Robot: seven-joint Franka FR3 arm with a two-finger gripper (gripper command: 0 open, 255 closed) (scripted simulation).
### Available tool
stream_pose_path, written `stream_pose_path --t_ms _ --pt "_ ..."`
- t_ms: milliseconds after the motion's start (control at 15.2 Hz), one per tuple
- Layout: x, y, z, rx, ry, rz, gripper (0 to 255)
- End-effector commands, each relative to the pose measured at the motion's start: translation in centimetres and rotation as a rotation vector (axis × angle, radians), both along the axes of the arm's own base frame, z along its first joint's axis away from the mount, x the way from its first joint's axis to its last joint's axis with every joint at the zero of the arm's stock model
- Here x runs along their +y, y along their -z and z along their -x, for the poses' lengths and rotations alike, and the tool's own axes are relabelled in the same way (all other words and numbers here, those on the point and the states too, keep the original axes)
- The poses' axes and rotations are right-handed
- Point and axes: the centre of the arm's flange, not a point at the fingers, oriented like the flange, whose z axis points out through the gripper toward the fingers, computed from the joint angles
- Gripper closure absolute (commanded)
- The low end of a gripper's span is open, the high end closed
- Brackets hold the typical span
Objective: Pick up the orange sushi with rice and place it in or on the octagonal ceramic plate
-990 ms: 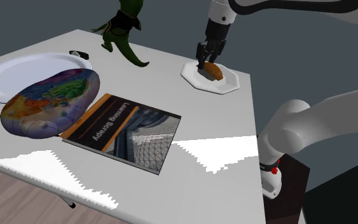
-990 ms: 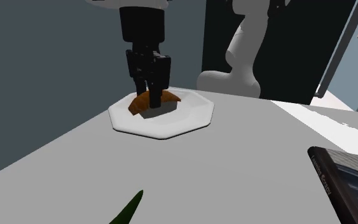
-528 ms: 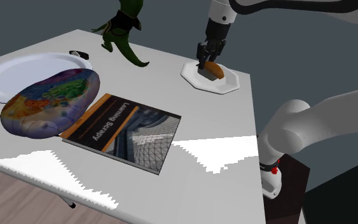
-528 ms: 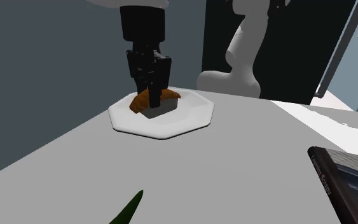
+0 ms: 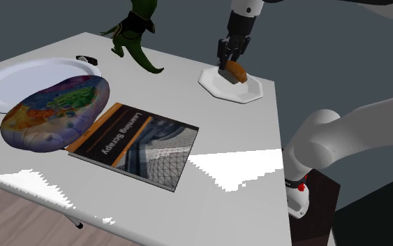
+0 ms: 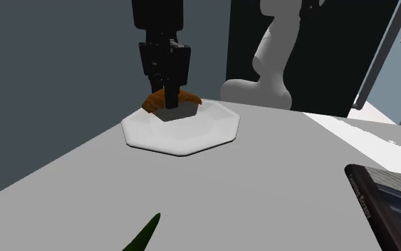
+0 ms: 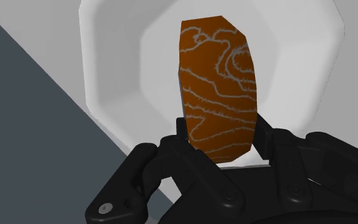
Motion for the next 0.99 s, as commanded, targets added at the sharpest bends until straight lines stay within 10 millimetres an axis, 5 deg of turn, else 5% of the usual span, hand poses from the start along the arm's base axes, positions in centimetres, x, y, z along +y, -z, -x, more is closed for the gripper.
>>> stream_pose_path --t_ms 0,660,924 --pt "0.0 -1.2 0.1 0.0 0.0 0.0 255" --pt "0.1 -6.1 1.1 0.0 0.0 0.0 255" --pt "0.1 -4.0 1.1 0.0 0.0 0.0 255"
